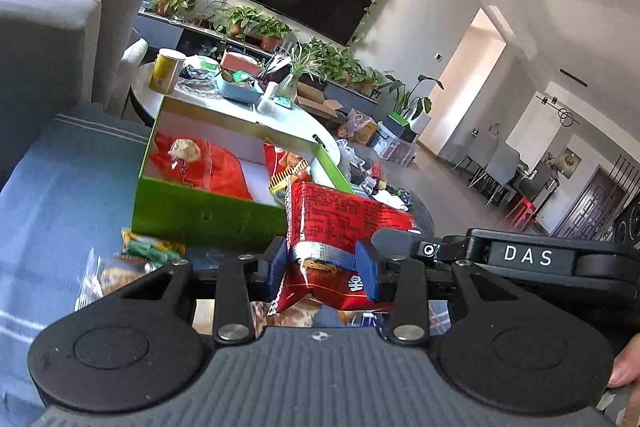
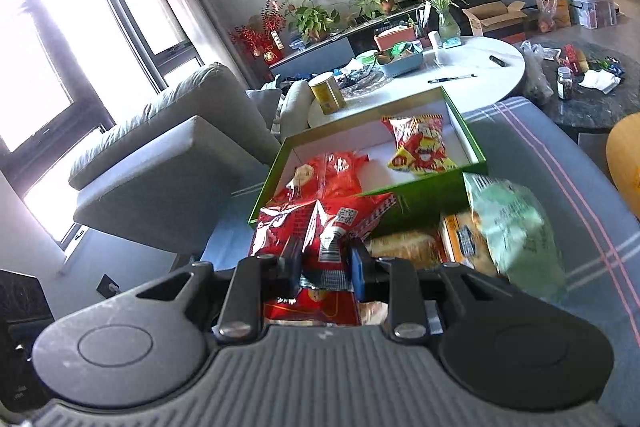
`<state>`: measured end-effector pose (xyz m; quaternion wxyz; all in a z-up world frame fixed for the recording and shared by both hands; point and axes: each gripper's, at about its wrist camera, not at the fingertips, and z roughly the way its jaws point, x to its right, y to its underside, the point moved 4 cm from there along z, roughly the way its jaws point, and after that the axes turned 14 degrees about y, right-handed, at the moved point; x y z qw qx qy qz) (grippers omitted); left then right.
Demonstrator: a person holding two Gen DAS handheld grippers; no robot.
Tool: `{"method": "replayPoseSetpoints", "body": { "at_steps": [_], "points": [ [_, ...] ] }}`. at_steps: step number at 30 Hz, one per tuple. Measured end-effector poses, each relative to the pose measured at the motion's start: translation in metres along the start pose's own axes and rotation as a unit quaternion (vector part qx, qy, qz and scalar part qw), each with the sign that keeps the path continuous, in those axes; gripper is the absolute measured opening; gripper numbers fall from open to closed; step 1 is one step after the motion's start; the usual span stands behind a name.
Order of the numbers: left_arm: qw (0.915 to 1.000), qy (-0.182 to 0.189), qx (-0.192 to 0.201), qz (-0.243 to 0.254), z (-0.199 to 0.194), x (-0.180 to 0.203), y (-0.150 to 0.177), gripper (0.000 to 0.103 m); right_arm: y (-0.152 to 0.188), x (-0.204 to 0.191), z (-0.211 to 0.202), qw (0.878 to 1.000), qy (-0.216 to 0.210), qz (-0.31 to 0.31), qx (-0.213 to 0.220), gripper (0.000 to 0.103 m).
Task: Organize snacks
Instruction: 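Carry both red bags over the green box and open both grippers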
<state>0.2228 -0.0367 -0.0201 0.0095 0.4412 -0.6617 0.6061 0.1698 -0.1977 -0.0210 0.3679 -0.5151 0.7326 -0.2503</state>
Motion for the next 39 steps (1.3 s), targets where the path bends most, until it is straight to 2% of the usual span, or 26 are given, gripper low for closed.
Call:
{"method": "replayPoseSetpoints", "body": {
  "at_steps": [20,35,37,39],
  "points": [
    [0.9999,-0.007,-0.010,0.011,0.070,-0.028,-0.045,0.035,-0.047,0.013,0.054,1.000,0.003,0.010,-0.017,0.063],
    [0.9997,-0.020,-0.010,0.003,0.137,-0.087,-0.087,0.035,-0.089,0.012,0.127,0.999,-0.009,0.003,-0.031,0.063],
    [0.9995,-0.026,-0.005,0.017,0.145,-0.093,-0.095,0.037,-0.092,0.013,0.136,1.000,-0.011,0.007,-0.025,0.063],
    [0.9991,-0.039,0.007,0.014,0.148,-0.099,-0.104,0.057,-0.098,0.013,0.143,1.000,-0.014,0.011,-0.013,0.063]
  ]
}}
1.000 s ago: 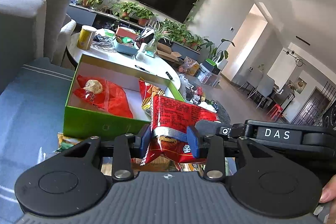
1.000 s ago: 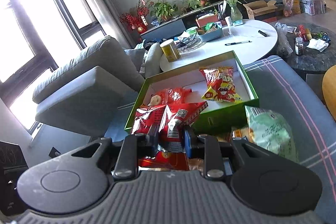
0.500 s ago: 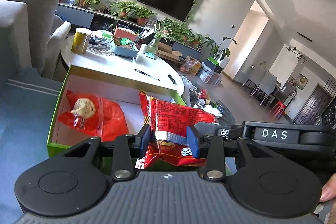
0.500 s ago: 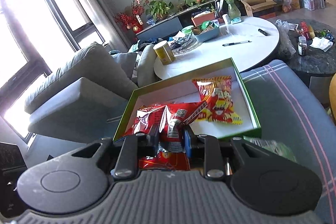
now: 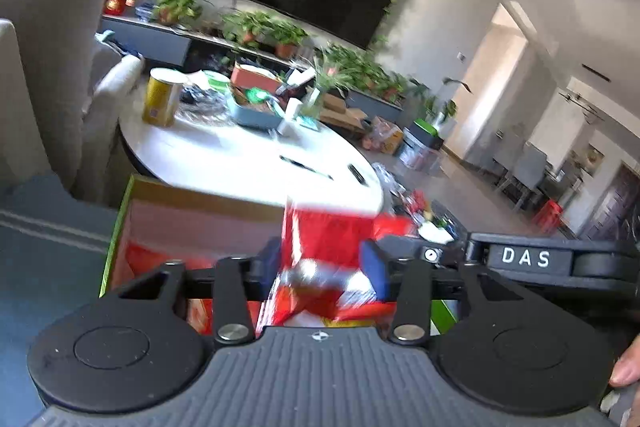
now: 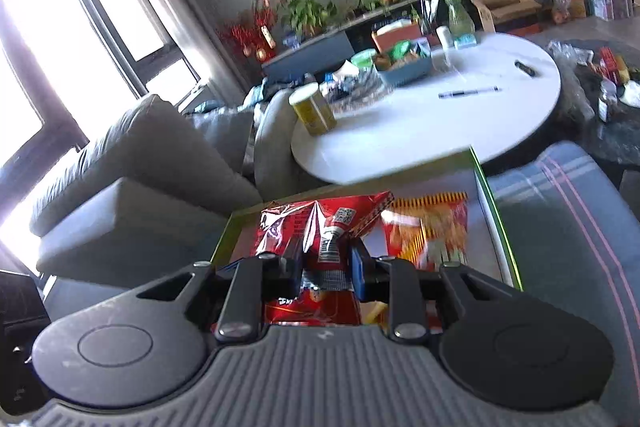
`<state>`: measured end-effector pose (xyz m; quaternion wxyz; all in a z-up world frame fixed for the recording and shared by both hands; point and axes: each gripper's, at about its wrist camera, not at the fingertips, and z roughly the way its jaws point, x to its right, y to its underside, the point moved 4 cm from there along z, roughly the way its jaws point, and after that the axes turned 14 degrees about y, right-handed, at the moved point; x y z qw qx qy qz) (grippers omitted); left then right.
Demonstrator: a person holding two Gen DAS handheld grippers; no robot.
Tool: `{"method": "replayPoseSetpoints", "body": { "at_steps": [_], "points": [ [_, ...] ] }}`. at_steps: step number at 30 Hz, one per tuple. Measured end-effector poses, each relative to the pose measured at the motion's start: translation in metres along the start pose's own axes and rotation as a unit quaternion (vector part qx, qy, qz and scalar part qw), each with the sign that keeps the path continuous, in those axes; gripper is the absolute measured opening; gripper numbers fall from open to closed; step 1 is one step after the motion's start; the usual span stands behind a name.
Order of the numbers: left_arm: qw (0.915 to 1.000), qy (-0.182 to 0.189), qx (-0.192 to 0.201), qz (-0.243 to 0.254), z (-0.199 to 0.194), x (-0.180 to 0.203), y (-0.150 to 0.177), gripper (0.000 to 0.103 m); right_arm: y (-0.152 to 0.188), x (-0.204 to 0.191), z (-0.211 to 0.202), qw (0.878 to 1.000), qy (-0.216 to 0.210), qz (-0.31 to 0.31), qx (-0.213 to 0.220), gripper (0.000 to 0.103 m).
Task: Organize snacks
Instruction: 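Carry both red bags over the green box and open both grippers, then grasp the pale green chip bag with the right gripper and lift it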
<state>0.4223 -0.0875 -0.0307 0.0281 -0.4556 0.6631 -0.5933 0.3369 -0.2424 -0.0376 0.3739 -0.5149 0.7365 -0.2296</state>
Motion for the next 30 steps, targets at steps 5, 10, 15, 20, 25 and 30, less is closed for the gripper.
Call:
{"method": "replayPoseSetpoints", "body": {
  "at_steps": [5,10,15,20,25,30],
  "points": [
    [0.9980,0.015,0.057,-0.024,-0.038,0.002,-0.007,0.084,-0.010,0.009,-0.012,0.998,0.051,0.015,0.035,0.090],
    [0.9989,0.013,0.043,0.015,-0.072,0.030,0.006,0.084,0.002,0.021,-0.053,0.997,0.054,0.000,0.049,0.091],
    [0.9989,0.044,0.008,0.014,-0.079,0.060,0.031,0.085,0.017,0.034,-0.089,0.996,0.073,-0.029,0.050,0.091],
    [0.9970,0.069,-0.033,0.005,-0.065,0.088,0.061,0.085,0.027,0.058,-0.108,0.994,0.095,-0.022,0.048,0.091],
    [0.9917,0.094,-0.073,-0.048,-0.040,0.105,0.085,0.085,0.048,0.099,-0.116,0.992,0.121,0.039,0.010,0.091],
    [0.9859,0.084,-0.114,-0.090,-0.005,0.117,0.098,0.085,0.077,0.124,-0.114,0.990,0.105,0.089,-0.040,0.091]
  ]
}}
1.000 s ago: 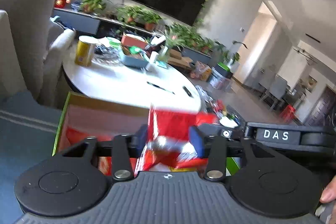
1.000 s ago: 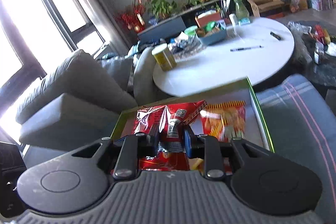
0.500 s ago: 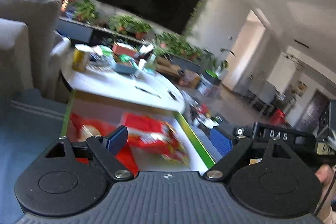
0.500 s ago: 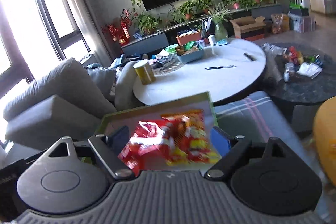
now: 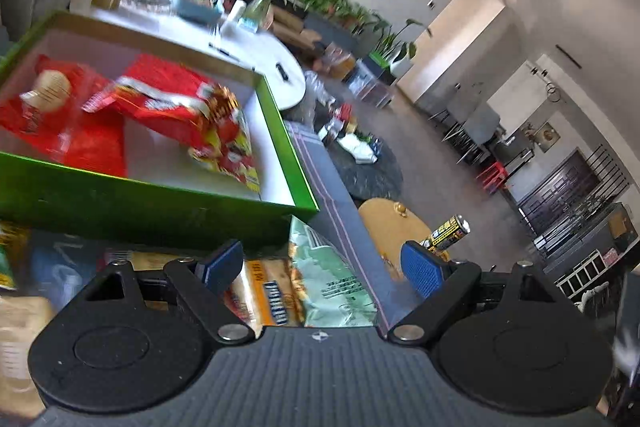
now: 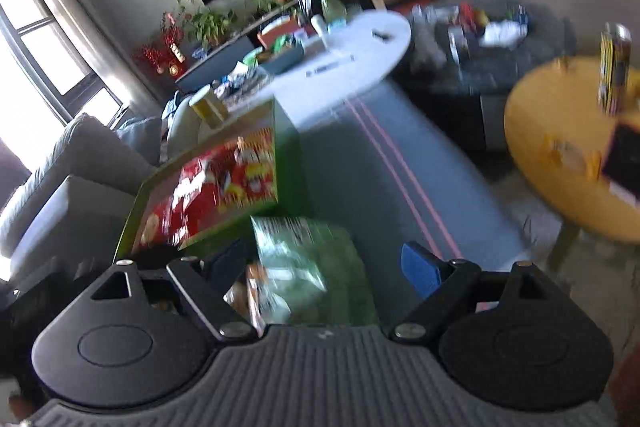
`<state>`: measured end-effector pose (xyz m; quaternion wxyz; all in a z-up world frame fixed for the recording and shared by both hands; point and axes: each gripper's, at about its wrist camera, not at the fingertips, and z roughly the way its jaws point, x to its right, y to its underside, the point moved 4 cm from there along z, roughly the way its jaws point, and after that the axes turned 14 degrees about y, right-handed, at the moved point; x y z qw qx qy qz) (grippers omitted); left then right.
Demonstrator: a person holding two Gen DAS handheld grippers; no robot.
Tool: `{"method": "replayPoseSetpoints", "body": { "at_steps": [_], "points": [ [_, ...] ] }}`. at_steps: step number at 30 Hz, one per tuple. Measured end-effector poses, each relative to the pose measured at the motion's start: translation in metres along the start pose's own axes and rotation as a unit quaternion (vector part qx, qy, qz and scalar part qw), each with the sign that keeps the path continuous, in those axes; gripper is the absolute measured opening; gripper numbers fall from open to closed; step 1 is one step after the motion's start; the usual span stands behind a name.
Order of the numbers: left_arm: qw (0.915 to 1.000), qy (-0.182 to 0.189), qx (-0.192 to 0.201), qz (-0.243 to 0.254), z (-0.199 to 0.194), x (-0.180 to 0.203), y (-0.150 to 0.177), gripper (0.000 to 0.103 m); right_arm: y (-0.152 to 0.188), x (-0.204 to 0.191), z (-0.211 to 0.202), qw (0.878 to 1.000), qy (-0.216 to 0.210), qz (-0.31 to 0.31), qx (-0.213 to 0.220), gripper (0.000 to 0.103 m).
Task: Organize snacks
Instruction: 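Grasp the pale green chip bag with the right gripper and lift it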
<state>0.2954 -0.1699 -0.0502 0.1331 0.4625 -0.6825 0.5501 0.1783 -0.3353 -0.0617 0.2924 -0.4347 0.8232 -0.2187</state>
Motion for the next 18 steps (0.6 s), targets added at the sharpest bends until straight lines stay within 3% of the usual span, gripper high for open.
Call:
{"method": "replayPoseSetpoints", "body": {
  "at_steps": [3,6,8,9,10,11,12,13,14,15,18],
  "points": [
    [0.9991,-0.030,-0.028,0.005,0.024,0.001,0.001,0.085,0.014,0.007,0.002,1.000,0.005,-0.005,-0.007,0.091],
    [0.9936,-0.053,-0.094,0.031,0.055,0.000,0.007,0.087,0.026,0.006,0.007,0.999,-0.021,-0.026,-0.024,0.091],
    [0.9899,-0.066,-0.091,0.086,0.069,0.005,0.014,0.088,0.034,-0.001,0.018,0.997,-0.032,-0.055,-0.036,0.091],
    [0.9876,-0.073,-0.089,0.107,0.075,0.007,0.018,0.072,0.037,-0.006,0.026,0.997,-0.020,-0.058,-0.036,0.091],
    [0.9858,-0.085,-0.083,0.119,0.077,0.009,0.021,0.067,0.038,-0.009,0.032,0.998,-0.011,-0.060,-0.031,0.090],
    [0.9854,-0.091,-0.076,0.122,0.075,0.009,0.021,0.058,0.041,-0.014,0.039,0.997,-0.004,-0.067,-0.027,0.081],
    [0.9872,-0.083,-0.071,0.116,0.072,0.010,0.018,0.040,0.043,-0.020,0.039,0.997,0.010,-0.074,-0.009,0.078],
    [0.9905,-0.057,-0.072,0.103,0.066,0.011,0.014,0.023,0.045,-0.024,0.034,0.996,0.020,-0.087,0.005,0.074],
    [0.9935,-0.015,-0.082,0.077,0.061,0.012,0.011,0.014,0.046,-0.029,0.028,0.994,0.033,-0.104,0.023,0.070],
    [0.9951,0.007,-0.077,0.062,0.054,0.013,0.008,0.014,0.048,-0.032,0.023,0.992,0.033,-0.118,0.038,0.070],
    [0.9932,0.015,-0.055,0.101,0.037,0.023,0.006,0.017,0.047,-0.040,0.011,0.988,0.030,-0.135,0.064,0.069]
  ]
}}
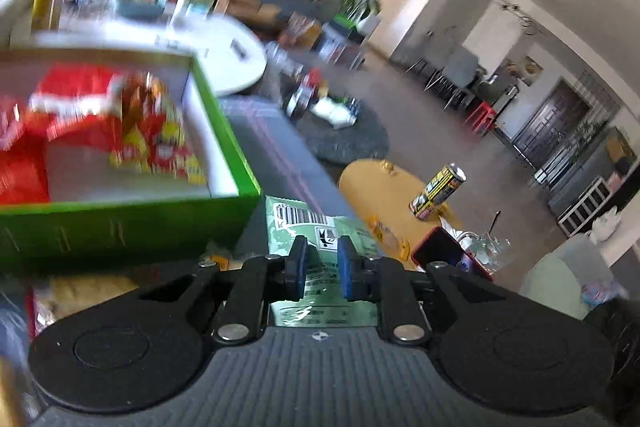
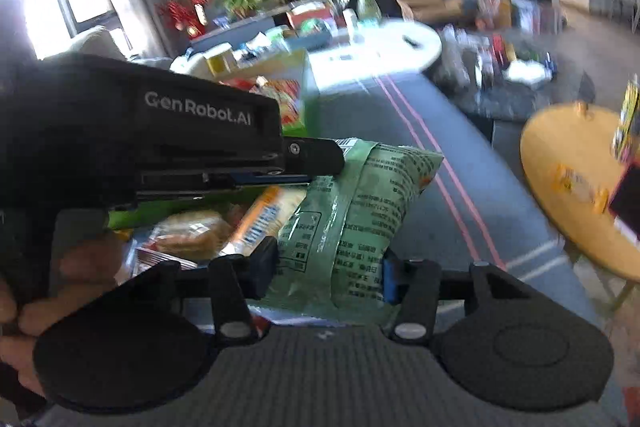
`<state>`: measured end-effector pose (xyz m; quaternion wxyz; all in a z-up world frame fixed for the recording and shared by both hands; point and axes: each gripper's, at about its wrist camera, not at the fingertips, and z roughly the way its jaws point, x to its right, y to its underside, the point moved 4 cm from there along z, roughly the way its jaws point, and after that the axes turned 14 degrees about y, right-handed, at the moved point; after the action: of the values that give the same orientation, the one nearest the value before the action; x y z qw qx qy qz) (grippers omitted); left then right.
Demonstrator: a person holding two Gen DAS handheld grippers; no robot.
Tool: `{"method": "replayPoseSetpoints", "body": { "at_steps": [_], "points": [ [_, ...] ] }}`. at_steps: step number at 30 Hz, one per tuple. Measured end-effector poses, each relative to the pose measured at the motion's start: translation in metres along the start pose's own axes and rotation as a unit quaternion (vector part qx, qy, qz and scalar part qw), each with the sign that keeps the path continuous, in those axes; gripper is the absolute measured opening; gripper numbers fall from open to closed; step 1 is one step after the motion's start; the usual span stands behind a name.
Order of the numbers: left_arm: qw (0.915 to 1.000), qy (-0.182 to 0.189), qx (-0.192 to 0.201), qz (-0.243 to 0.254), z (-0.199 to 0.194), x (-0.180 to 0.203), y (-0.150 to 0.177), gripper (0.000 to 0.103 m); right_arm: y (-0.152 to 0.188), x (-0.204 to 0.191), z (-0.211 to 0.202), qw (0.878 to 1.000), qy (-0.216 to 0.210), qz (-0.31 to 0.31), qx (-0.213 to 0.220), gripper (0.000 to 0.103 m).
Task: Organize snacks
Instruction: 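Grasp the pale green chip bag with the right gripper and lift it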
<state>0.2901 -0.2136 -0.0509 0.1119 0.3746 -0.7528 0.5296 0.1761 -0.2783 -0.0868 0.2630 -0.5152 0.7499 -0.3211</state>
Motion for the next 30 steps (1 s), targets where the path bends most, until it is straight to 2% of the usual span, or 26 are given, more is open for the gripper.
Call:
{"method": "replayPoseSetpoints", "body": {
  "at_steps": [4,8,16,20,30],
  "points": [
    [0.9998,0.009,0.014,-0.010,-0.015,0.007,-0.003,0.018,-0.004,-0.005,-0.011,1.000,0.007,-0.014,0.026,0.067],
    [0.9993,0.017,0.031,-0.009,-0.029,0.011,-0.005,0.027,-0.001,-0.003,-0.025,0.998,0.023,-0.025,0.051,0.066],
    [0.9978,0.022,0.061,0.014,-0.053,0.028,-0.012,0.027,-0.014,-0.005,-0.039,0.996,0.016,-0.029,0.079,0.066],
    [0.9958,0.039,0.080,0.021,-0.069,0.032,-0.013,0.022,-0.019,-0.012,-0.048,0.995,0.012,-0.038,0.095,0.066],
    [0.9924,0.028,0.116,0.029,-0.105,0.025,-0.022,0.022,-0.031,-0.033,-0.057,0.990,-0.011,-0.061,0.123,0.066]
  ]
}}
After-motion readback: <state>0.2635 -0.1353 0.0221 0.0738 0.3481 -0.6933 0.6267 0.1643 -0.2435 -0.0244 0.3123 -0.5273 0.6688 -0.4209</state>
